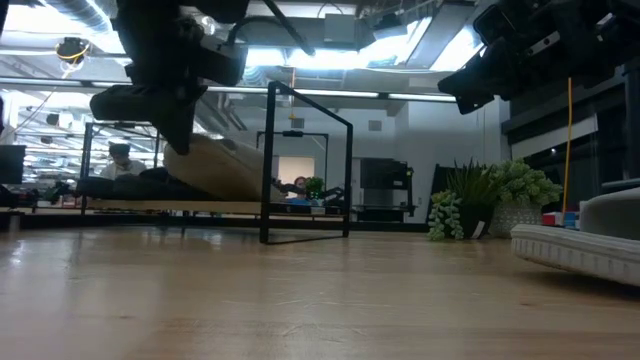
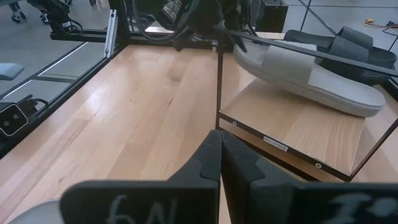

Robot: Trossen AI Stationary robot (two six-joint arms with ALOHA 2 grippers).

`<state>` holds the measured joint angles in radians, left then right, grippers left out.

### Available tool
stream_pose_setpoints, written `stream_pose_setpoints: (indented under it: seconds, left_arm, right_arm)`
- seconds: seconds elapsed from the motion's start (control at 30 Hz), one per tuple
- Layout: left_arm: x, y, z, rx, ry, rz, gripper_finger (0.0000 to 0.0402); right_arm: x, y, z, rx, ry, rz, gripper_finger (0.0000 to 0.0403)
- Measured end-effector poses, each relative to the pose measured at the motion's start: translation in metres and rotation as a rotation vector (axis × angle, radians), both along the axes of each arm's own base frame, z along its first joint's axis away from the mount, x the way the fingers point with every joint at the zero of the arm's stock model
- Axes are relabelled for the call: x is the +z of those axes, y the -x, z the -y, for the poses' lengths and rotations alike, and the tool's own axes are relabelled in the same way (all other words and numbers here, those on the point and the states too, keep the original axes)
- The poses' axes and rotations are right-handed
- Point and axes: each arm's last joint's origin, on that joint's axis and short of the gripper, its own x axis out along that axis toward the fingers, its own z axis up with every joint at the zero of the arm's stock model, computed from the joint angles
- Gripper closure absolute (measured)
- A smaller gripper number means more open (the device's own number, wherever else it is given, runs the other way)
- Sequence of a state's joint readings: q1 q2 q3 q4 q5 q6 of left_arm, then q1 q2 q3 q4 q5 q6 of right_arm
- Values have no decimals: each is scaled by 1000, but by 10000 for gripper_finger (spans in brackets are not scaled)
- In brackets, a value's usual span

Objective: Pick and place slides into the shelf
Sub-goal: Put the top gray slipper on the shelf

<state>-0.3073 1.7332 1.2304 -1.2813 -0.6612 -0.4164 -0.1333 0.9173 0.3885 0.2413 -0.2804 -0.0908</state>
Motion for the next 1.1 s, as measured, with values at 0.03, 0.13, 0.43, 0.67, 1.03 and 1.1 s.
stream_pose_setpoints:
  seconds: [0.03,0.13,0.43,0.67,1.03,1.1]
  left_arm:
    - [0,0,-1,9,16,-4,389]
    - [-1,-1,-3,39,28,6,389]
    - [-15,7,-11,80,77,-62,389]
    - [-25,15,-13,82,64,-112,390]
    - [-25,17,-13,117,87,-120,390]
    - [-25,18,-12,130,94,-115,390]
  right_arm:
    - [0,0,0,0,0,0,397]
    - [0,0,0,0,0,0,397]
    - [0,0,0,-2,-8,-1,397]
    - [0,0,0,-2,-9,-1,397]
    - [0,0,0,-3,-11,-2,397]
    - [0,0,0,-3,-11,-2,397]
